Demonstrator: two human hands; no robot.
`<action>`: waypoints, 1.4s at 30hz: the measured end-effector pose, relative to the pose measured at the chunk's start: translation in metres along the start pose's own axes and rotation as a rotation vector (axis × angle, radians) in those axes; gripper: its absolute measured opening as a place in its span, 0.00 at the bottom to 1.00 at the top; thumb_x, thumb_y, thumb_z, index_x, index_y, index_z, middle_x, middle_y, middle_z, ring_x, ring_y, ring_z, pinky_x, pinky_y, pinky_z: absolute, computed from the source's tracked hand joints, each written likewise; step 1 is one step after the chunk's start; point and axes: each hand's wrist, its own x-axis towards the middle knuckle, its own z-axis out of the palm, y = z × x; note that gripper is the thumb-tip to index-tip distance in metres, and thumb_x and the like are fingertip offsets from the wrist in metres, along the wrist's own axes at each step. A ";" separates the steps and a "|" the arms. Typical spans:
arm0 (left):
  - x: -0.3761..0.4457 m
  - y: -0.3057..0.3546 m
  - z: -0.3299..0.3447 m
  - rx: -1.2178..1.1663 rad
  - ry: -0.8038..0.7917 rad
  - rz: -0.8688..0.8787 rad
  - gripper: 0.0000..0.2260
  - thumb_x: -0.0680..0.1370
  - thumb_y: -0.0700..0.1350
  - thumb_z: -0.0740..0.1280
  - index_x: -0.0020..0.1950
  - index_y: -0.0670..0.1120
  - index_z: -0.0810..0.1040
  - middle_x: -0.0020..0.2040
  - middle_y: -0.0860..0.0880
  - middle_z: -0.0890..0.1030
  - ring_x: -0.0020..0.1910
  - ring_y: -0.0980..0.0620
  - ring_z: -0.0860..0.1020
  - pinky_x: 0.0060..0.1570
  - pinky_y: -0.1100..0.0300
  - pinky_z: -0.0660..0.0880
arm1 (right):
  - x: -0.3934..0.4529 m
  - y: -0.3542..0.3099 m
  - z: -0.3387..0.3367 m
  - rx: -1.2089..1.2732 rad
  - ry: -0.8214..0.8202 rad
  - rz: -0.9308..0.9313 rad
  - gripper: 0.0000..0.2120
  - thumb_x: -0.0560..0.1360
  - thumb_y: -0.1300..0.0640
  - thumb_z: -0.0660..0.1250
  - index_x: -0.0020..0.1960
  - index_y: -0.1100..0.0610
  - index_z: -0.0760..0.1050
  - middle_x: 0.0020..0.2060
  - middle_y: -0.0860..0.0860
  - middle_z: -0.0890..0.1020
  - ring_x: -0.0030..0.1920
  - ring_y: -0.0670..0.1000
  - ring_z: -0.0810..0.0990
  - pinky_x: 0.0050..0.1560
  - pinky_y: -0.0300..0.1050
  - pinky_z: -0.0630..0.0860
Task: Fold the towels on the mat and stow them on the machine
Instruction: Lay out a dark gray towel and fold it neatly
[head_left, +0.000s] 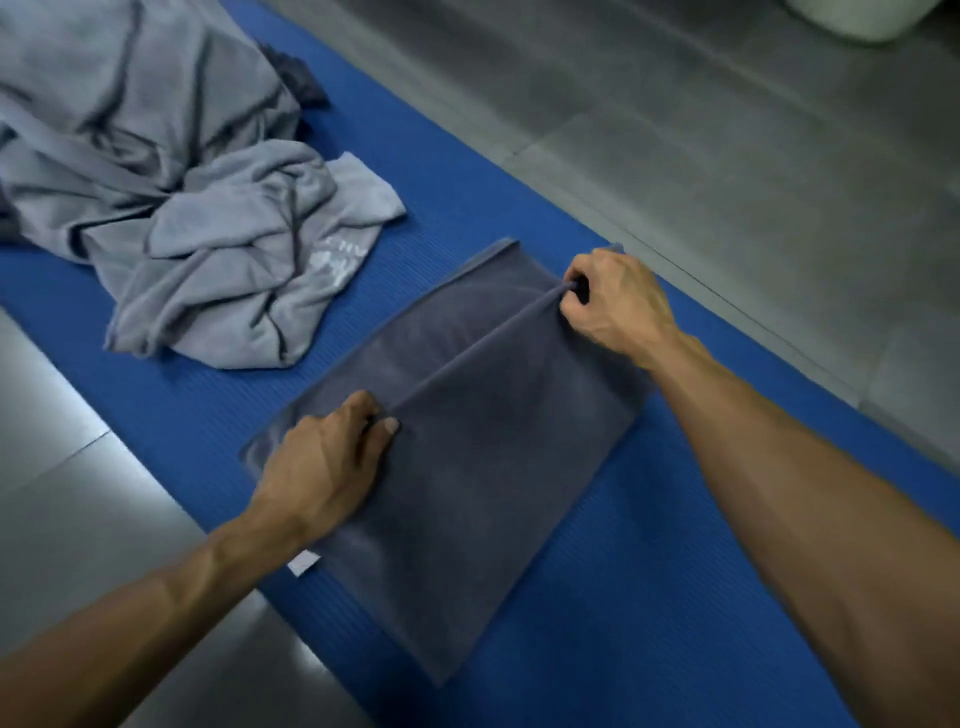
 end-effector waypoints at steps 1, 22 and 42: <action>0.004 -0.008 -0.006 -0.020 0.011 -0.013 0.13 0.79 0.57 0.56 0.46 0.50 0.71 0.41 0.47 0.82 0.42 0.42 0.79 0.44 0.48 0.74 | 0.013 -0.011 0.002 -0.026 0.004 -0.027 0.08 0.73 0.55 0.63 0.48 0.55 0.78 0.46 0.51 0.79 0.47 0.56 0.77 0.44 0.47 0.71; 0.060 -0.084 -0.026 0.342 0.064 -0.010 0.14 0.78 0.58 0.61 0.49 0.49 0.75 0.38 0.50 0.79 0.35 0.47 0.79 0.31 0.56 0.71 | 0.104 -0.060 0.084 -0.081 -0.166 0.036 0.16 0.78 0.57 0.58 0.65 0.55 0.70 0.62 0.53 0.71 0.59 0.56 0.72 0.58 0.53 0.71; 0.076 -0.034 0.037 0.390 -0.145 0.366 0.53 0.67 0.80 0.48 0.78 0.41 0.52 0.78 0.42 0.54 0.78 0.44 0.48 0.73 0.44 0.47 | 0.072 -0.028 0.087 -0.262 -0.201 0.087 0.30 0.82 0.41 0.44 0.80 0.52 0.46 0.79 0.52 0.47 0.79 0.52 0.42 0.77 0.59 0.40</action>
